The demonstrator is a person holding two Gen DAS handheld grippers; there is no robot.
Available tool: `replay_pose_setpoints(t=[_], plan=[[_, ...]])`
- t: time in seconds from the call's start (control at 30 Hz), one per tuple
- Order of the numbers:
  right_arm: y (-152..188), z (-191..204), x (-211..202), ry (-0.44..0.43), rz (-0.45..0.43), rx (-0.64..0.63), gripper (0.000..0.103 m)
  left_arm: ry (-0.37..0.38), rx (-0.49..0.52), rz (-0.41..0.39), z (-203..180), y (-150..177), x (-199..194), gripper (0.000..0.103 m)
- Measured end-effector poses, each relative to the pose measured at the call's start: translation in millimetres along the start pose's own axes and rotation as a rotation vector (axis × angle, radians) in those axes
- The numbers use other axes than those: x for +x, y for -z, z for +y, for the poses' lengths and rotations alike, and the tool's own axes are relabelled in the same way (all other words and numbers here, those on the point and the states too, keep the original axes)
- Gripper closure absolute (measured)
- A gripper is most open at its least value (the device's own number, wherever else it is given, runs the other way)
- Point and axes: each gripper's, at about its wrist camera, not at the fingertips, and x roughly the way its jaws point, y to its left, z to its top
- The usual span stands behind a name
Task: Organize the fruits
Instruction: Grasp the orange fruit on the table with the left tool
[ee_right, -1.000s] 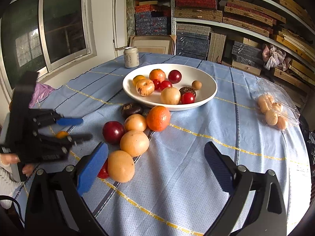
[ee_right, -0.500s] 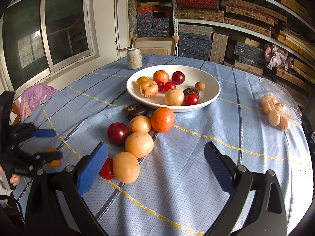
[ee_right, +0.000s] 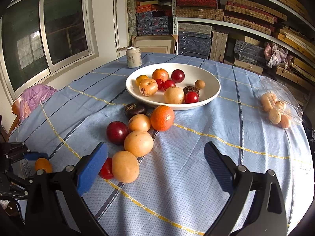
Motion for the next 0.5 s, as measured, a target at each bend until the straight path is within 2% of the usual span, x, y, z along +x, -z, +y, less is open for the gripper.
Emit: replay_pose_setpoints(t=[0.13, 0.2, 0.27, 0.5], plan=[[1.3, 2.2, 0.1, -0.002, 0.003, -0.007, 0.007, -0.022, 0.004, -0.024, -2.1, 2.5, -1.4, 0.058], [1.9, 2.8, 1.6, -0.003, 0.010, -0.008, 0.007, -0.016, -0.009, -0.031, -2.7, 2.2, -0.5, 0.058], [2.5, 3.6, 3.1, -0.005, 0.019, -0.013, 0.007, -0.003, -0.009, -0.029, -3.2, 1.8, 0.5, 0.063], [3.8, 9.2, 0.6, -0.022, 0.018, -0.049, 0.007, 0.006, -0.041, -0.038, 3.3, 5.3, -2.5, 0.063]])
